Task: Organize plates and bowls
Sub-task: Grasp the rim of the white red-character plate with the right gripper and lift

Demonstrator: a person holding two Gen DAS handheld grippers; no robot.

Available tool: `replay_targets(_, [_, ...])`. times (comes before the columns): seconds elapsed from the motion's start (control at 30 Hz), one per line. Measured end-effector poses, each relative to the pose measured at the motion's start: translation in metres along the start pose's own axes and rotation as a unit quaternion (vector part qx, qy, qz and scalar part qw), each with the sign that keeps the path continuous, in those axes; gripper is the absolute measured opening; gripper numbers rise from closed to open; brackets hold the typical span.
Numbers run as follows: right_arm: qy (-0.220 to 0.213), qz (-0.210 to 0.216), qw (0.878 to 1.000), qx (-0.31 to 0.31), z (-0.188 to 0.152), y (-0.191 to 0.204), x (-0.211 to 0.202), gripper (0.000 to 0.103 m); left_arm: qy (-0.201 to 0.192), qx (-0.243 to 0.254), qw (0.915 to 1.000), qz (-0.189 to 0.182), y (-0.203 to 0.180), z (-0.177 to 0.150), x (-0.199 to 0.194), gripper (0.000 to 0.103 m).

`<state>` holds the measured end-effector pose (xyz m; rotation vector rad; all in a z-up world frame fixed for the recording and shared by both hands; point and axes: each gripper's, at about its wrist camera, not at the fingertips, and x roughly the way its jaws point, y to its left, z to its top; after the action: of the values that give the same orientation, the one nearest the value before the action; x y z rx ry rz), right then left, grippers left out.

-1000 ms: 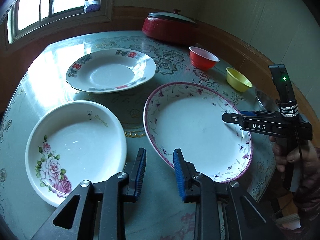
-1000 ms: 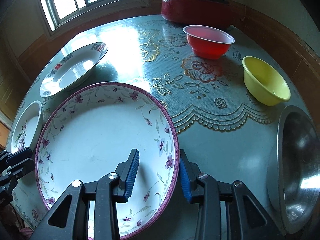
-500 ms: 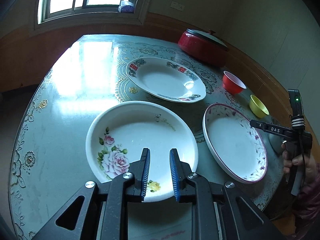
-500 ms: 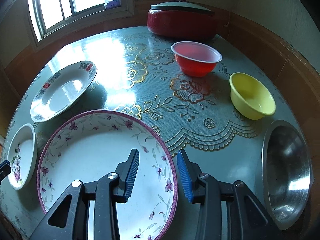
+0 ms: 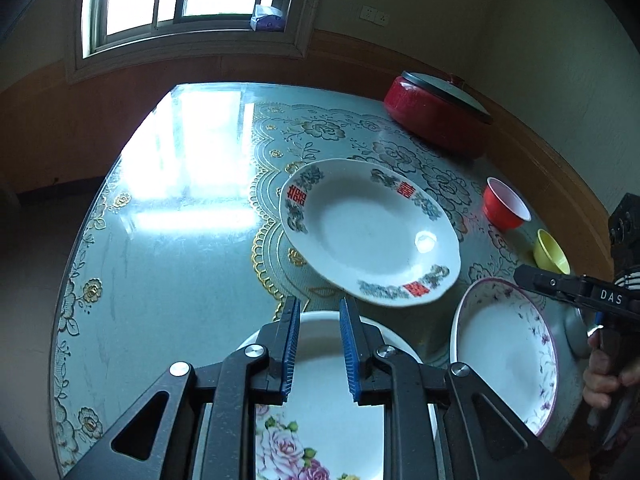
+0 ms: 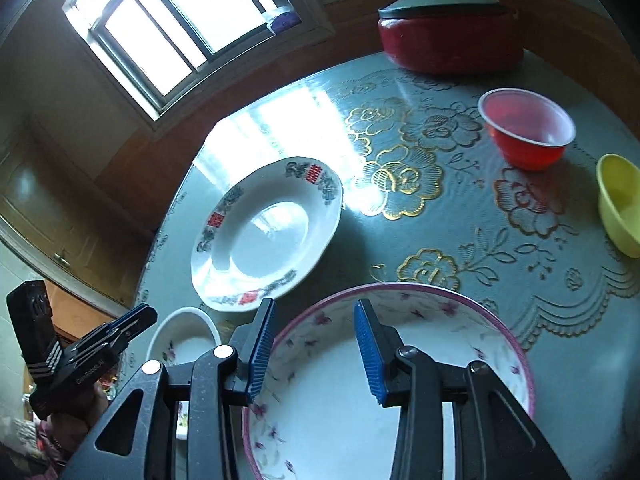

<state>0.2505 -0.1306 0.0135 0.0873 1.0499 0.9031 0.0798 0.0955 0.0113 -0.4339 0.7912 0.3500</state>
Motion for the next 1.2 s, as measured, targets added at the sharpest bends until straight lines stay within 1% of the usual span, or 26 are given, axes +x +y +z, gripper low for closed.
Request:
replay_targets(0.03, [0.006, 0.009, 1.0, 0.01, 0.006, -0.001, 0.008, 0.04, 0.003, -0.012, 0.9999, -0.009, 0.003, 0.006, 0.004, 0.028])
replay_targets(0.13, [0.021, 0.032, 0.998, 0.041, 0.022, -0.006, 0.028, 0.04, 0.011, -0.053, 0.9984, -0.017, 0.012, 0.024, 0.017, 0.037])
replay_targets(0.23, [0.026, 0.036, 0.997, 0.063, 0.041, -0.014, 0.045, 0.04, 0.021, -0.086, 0.9959, -0.019, 0.018, 0.037, 0.032, 0.04])
replay_targets(0.3, [0.032, 0.029, 0.996, 0.08, 0.051, -0.021, 0.055, 0.04, 0.022, -0.098, 0.9949, -0.01, 0.021, 0.045, 0.04, 0.04])
replay_targets(0.47, [0.038, 0.05, 0.993, 0.099, 0.067, -0.032, 0.073, 0.04, 0.027, -0.094, 0.9952, 0.011, 0.027, 0.063, 0.06, 0.039])
replay_targets(0.53, [0.042, 0.056, 0.993, 0.098, 0.073, -0.034, 0.081, 0.04, 0.031, -0.095, 0.995, 0.007, 0.029, 0.068, 0.067, 0.038])
replay_targets(0.57, [0.043, 0.057, 0.993, 0.099, 0.075, -0.035, 0.084, 0.038, 0.033, -0.095, 0.9949, 0.003, 0.029, 0.071, 0.07, 0.038])
replay_targets(0.63, [0.046, 0.063, 0.992, 0.103, 0.076, -0.037, 0.09, 0.037, 0.037, -0.09, 0.9953, -0.005, 0.029, 0.075, 0.078, 0.034])
replay_targets(0.67, [0.05, 0.066, 0.991, 0.104, 0.076, -0.037, 0.093, 0.036, 0.041, -0.086, 0.9954, -0.006, 0.029, 0.077, 0.082, 0.034])
replay_targets(0.77, [0.061, 0.071, 0.99, 0.109, 0.074, -0.038, 0.103, 0.036, 0.051, -0.085, 0.9951, -0.008, 0.033, 0.079, 0.096, 0.033])
replay_targets(0.8, [0.069, 0.078, 0.988, 0.117, 0.069, -0.041, 0.11, 0.036, 0.055, -0.085, 0.9948, -0.014, 0.035, 0.079, 0.1, 0.029])
replay_targets(0.83, [0.069, 0.078, 0.988, 0.117, 0.069, -0.041, 0.11, 0.035, 0.059, -0.084, 0.9945, -0.02, 0.035, 0.079, 0.103, 0.027])
replay_targets(0.9, [0.089, 0.092, 0.984, 0.126, 0.064, -0.042, 0.119, 0.034, 0.06, -0.073, 0.9954, -0.016, 0.033, 0.079, 0.108, 0.027])
replay_targets(0.93, [0.099, 0.1, 0.981, 0.131, 0.062, -0.042, 0.124, 0.029, 0.059, -0.069, 0.9958, -0.015, 0.032, 0.08, 0.11, 0.027])
replay_targets(0.97, [0.103, 0.112, 0.979, 0.135, 0.06, -0.042, 0.128, 0.027, 0.058, -0.068, 0.9959, -0.017, 0.032, 0.081, 0.111, 0.027])
replay_targets(1.0, [0.107, 0.124, 0.977, 0.136, 0.059, -0.041, 0.131, 0.027, 0.059, -0.069, 0.9957, -0.021, 0.033, 0.082, 0.114, 0.026])
replay_targets(1.03, [0.105, 0.134, 0.976, 0.136, 0.058, -0.04, 0.134, 0.028, 0.062, -0.068, 0.9955, -0.021, 0.034, 0.083, 0.118, 0.025])
replay_targets(1.07, [0.105, 0.134, 0.976, 0.136, 0.058, -0.04, 0.134, 0.028, 0.067, -0.066, 0.9954, -0.018, 0.034, 0.083, 0.122, 0.025])
replay_targets(1.2, [0.106, 0.142, 0.974, 0.139, 0.058, -0.039, 0.136, 0.028, 0.074, -0.061, 0.9952, -0.021, 0.032, 0.083, 0.132, 0.027])
